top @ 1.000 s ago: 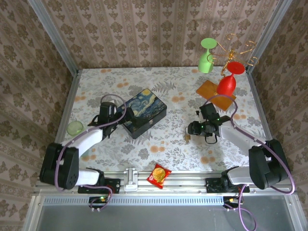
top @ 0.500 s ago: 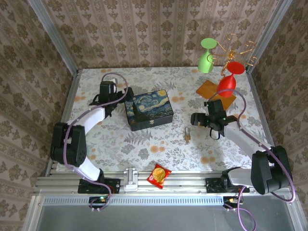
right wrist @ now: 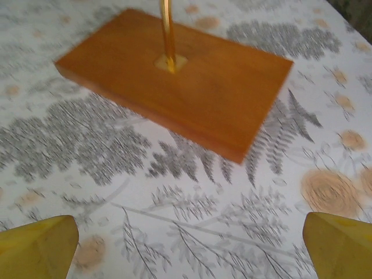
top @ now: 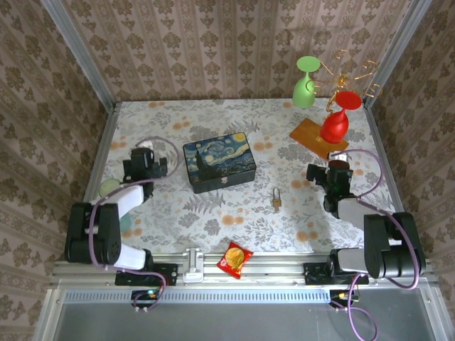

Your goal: Unlock the padlock with the key

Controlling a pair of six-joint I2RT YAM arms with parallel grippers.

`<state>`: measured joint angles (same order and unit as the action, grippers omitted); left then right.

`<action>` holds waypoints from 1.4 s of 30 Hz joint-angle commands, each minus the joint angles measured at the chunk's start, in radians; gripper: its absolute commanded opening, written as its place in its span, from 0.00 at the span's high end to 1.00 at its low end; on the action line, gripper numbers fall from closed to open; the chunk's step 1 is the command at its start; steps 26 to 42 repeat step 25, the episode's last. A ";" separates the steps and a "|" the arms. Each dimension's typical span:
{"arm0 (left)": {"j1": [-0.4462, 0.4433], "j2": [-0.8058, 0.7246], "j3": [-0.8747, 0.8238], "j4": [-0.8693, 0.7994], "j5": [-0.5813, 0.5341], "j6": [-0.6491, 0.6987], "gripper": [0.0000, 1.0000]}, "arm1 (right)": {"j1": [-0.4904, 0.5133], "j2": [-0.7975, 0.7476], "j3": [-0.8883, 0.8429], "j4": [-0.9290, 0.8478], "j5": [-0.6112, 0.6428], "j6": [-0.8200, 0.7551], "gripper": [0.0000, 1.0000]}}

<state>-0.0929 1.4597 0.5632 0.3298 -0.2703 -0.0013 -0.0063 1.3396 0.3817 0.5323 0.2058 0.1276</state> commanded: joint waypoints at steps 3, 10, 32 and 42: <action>0.076 0.033 -0.027 0.272 0.171 0.028 0.00 | 0.011 0.128 -0.005 0.321 -0.033 -0.037 0.00; 0.079 0.088 -0.193 0.608 0.246 0.048 0.00 | 0.031 0.188 0.003 0.357 -0.004 -0.049 0.00; 0.071 0.099 -0.169 0.583 0.240 0.068 0.00 | 0.035 0.189 0.025 0.320 -0.072 -0.081 0.00; 0.071 0.099 -0.169 0.583 0.240 0.068 0.00 | 0.035 0.189 0.025 0.320 -0.072 -0.081 0.00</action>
